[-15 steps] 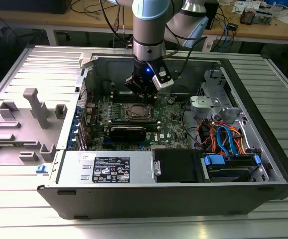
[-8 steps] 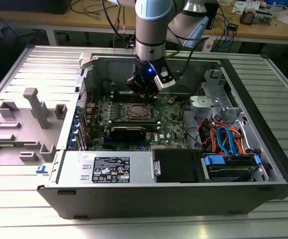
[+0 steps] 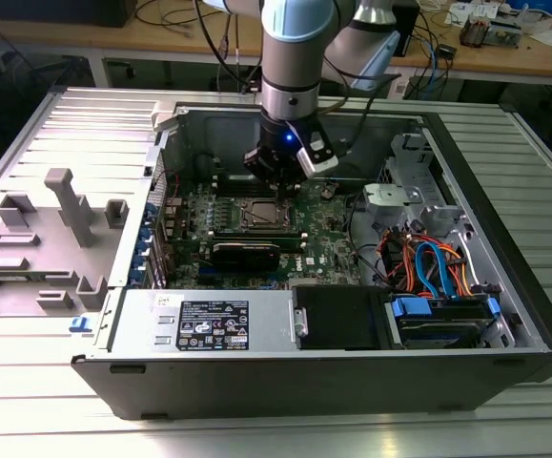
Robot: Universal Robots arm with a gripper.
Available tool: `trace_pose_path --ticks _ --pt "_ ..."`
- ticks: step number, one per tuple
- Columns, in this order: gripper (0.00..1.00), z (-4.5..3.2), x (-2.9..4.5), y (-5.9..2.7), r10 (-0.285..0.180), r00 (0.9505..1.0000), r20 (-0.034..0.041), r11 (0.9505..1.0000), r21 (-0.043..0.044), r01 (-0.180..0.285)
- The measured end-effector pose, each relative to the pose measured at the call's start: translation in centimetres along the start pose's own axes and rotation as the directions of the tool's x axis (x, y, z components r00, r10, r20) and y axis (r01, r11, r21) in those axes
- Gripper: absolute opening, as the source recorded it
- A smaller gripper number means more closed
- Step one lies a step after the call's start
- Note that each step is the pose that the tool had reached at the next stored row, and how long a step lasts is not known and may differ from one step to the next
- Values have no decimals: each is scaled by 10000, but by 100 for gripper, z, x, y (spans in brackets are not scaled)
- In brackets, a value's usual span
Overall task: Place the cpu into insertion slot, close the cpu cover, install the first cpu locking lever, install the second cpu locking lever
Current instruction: 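Install the second cpu locking lever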
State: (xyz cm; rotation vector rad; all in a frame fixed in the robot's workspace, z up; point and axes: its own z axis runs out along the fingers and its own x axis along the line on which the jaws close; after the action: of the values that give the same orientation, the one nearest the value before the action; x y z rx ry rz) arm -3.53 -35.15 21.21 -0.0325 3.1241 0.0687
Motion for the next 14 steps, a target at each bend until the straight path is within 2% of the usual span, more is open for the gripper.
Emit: trace_pose_path --ticks 6,8,14 --pt "11 -4 -3 -113 1 10000 -16 10000 0 -1" --pt "11 -7 -2 -184 1 10000 -22 10000 -1 -1" --pt "11 -8 -2 -200 2 10000 -22 10000 0 -2"
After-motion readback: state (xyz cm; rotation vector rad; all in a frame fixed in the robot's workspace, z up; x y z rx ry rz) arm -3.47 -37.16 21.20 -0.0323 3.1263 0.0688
